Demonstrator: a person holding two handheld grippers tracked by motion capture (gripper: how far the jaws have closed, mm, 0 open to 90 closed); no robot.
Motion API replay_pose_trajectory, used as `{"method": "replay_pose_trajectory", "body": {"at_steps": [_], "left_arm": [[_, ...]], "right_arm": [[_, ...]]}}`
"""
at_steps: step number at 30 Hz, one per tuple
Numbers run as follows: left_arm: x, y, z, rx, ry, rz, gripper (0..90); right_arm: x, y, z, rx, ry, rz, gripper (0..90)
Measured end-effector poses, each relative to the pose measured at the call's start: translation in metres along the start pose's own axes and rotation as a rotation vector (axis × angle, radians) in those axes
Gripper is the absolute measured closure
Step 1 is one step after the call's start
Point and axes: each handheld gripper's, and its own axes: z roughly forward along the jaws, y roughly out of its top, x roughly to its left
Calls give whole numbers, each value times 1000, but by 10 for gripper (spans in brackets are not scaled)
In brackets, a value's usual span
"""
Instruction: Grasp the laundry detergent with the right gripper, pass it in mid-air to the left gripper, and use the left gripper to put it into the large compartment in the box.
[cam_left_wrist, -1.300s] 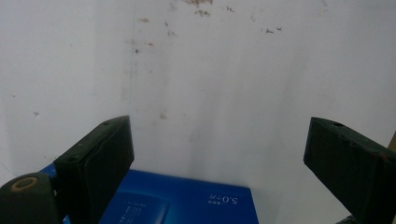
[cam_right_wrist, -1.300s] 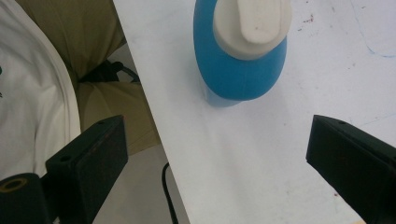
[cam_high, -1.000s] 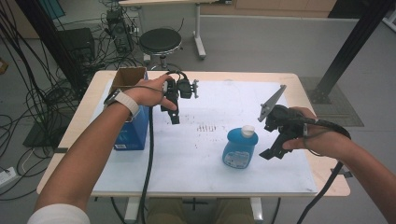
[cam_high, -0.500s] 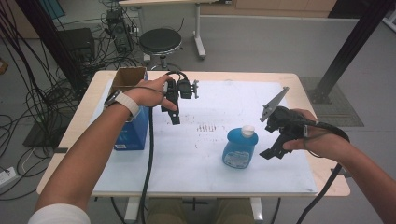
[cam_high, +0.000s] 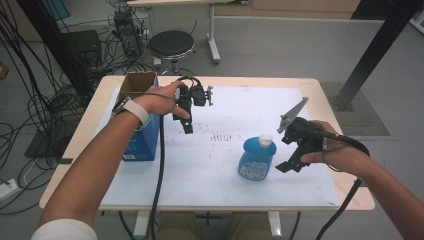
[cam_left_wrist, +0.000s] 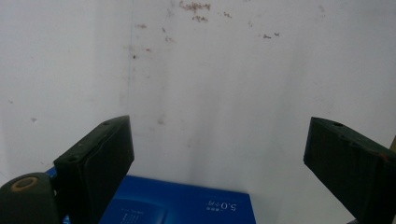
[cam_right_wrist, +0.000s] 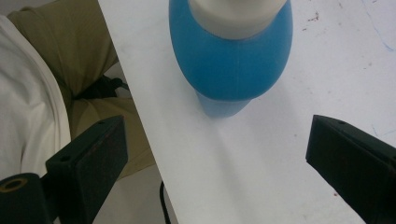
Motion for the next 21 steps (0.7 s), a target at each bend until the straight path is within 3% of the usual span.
{"method": "replay_pose_trajectory", "body": {"at_steps": [21], "left_arm": [[-1, -5, 7, 1, -14, -4, 89]], "right_arm": [[-4, -3, 14, -63, 7, 1, 62]]}}
